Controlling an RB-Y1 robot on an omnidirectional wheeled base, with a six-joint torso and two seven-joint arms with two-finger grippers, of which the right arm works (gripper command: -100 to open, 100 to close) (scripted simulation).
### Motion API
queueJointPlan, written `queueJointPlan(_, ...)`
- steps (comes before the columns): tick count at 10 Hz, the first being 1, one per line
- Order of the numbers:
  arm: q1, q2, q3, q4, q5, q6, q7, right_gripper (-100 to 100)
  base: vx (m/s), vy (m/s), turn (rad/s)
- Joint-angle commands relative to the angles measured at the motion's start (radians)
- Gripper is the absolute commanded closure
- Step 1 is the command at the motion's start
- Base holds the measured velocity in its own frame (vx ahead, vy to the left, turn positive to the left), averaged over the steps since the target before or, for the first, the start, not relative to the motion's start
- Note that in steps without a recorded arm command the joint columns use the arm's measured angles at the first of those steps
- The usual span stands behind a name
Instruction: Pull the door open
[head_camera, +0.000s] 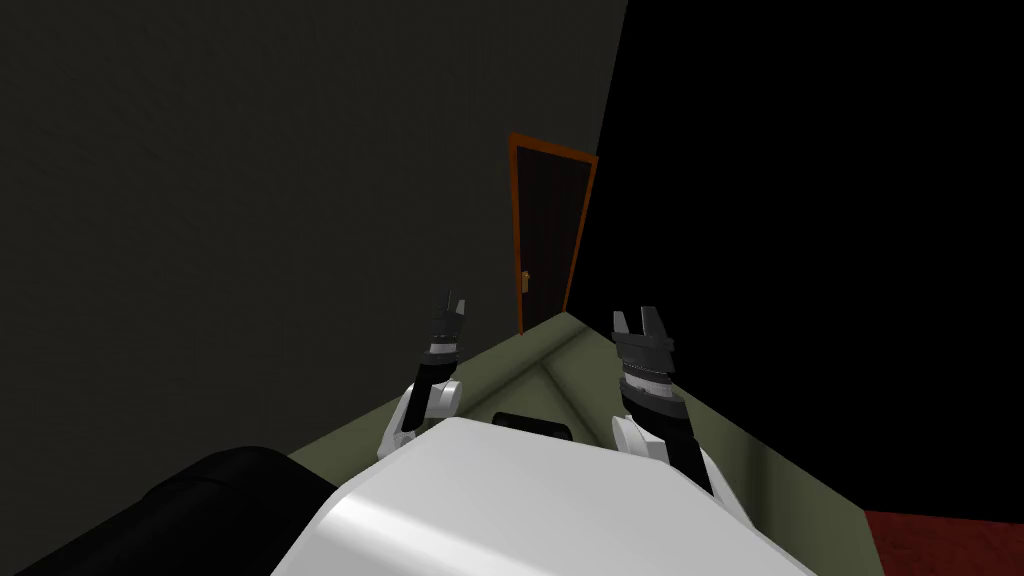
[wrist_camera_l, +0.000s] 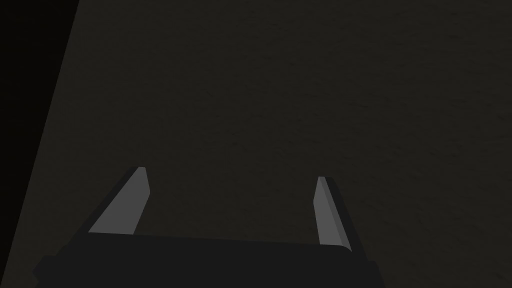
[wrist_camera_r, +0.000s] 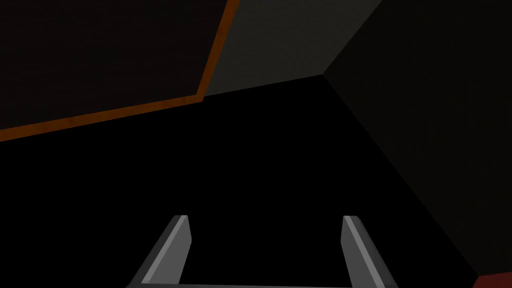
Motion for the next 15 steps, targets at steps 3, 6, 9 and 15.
queueJointPlan(3,0.011,-0.023,-0.010,0.024,0.040,-0.011,0.043,-100,0.196,0.011,0.077)
queueJointPlan(6,0.024,-0.042,-0.020,0.051,0.084,-0.023,0.092,-100,0.200,0.024,0.088)
queueJointPlan(9,0.040,-0.060,-0.034,0.085,0.140,-0.039,0.153,-100,0.195,0.050,0.118)
queueJointPlan(15,0.072,-0.083,-0.061,0.152,0.252,-0.070,0.276,-100,0.176,0.017,0.104)
